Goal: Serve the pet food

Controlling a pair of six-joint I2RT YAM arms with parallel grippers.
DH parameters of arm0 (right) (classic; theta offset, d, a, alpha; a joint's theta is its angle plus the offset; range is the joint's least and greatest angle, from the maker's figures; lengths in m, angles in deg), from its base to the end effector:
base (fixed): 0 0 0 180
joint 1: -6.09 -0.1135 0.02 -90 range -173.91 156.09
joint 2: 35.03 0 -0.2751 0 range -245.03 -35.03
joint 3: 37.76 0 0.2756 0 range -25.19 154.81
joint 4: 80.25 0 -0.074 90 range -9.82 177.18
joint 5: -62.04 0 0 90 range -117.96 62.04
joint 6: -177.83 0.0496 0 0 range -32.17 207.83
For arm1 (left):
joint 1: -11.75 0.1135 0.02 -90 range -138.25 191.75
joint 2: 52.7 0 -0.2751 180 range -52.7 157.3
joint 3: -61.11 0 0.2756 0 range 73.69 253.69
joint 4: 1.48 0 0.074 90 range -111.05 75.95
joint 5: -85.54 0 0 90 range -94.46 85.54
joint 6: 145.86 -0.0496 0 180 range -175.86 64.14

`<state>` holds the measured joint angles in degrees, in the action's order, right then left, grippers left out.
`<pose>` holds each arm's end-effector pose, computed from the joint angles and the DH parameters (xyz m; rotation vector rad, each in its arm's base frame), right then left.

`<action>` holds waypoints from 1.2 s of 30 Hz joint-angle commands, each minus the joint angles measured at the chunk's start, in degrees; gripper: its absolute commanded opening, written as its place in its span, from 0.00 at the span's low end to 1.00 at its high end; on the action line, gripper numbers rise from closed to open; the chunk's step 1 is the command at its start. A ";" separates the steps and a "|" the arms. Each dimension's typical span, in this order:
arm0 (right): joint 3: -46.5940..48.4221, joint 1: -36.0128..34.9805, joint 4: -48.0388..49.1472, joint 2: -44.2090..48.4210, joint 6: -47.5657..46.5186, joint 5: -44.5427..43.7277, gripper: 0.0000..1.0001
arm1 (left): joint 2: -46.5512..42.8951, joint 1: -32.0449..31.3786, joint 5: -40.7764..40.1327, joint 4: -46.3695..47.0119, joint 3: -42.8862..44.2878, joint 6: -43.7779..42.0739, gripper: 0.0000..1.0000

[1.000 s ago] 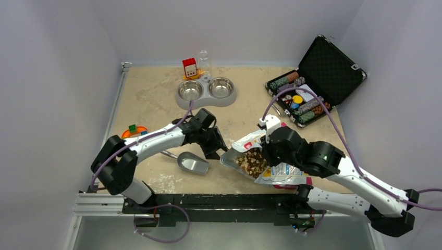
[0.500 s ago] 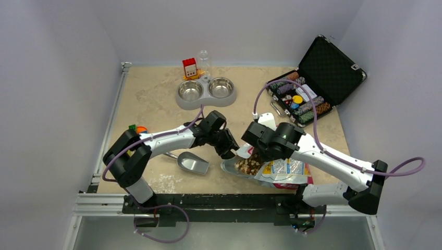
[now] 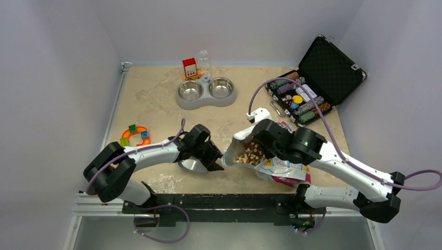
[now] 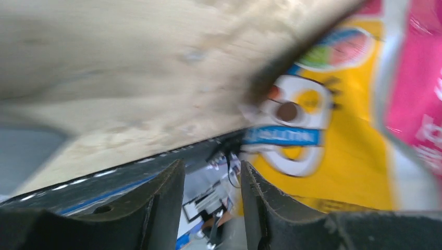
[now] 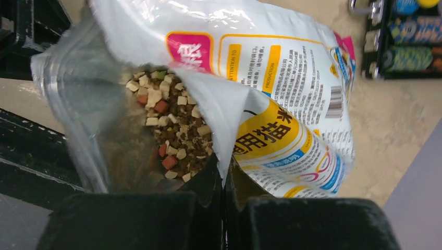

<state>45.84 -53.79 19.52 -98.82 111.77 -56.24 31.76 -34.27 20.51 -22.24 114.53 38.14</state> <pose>0.1287 0.1749 0.3514 -0.5979 2.3691 -0.0271 0.1954 -0.2327 0.1517 0.9271 -2.6029 1.1051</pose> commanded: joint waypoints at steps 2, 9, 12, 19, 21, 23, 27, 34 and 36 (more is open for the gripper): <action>3.17 0.02 25.75 3.83 -17.67 3.23 0.00 | -8.84 0.37 -8.27 -10.29 -2.00 5.09 0.48; 2.10 0.02 33.81 2.36 -21.74 6.66 0.00 | 1.31 -1.42 -0.30 -6.79 5.37 4.74 0.47; 4.56 0.02 35.77 -0.95 -23.48 6.92 0.00 | 3.08 -2.79 0.43 -4.96 6.70 6.53 0.45; 15.48 0.11 38.01 -11.92 -27.94 9.82 0.00 | 2.15 -4.10 -1.38 8.03 2.63 12.25 0.41; 19.23 0.07 37.25 -14.72 -28.26 11.64 0.00 | 2.40 -4.15 -2.96 15.28 0.59 14.48 0.42; 21.91 0.02 35.75 -16.46 -28.66 13.35 0.00 | 3.26 -4.16 -4.60 19.92 0.01 16.28 0.42; 19.25 0.09 34.64 -14.19 -29.36 14.90 0.00 | 8.67 -4.57 -7.19 26.04 3.33 17.60 0.42; -2.48 5.49 31.93 1.39 -21.87 10.03 0.00 | 18.53 -6.63 -5.49 23.63 17.19 14.41 0.42; -8.73 8.88 31.26 6.70 -19.04 9.66 0.00 | 18.17 -6.80 -3.46 21.41 17.22 13.28 0.43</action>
<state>45.64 -49.37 44.02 -103.39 86.20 -47.32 50.67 -40.32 15.11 -8.51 125.46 52.98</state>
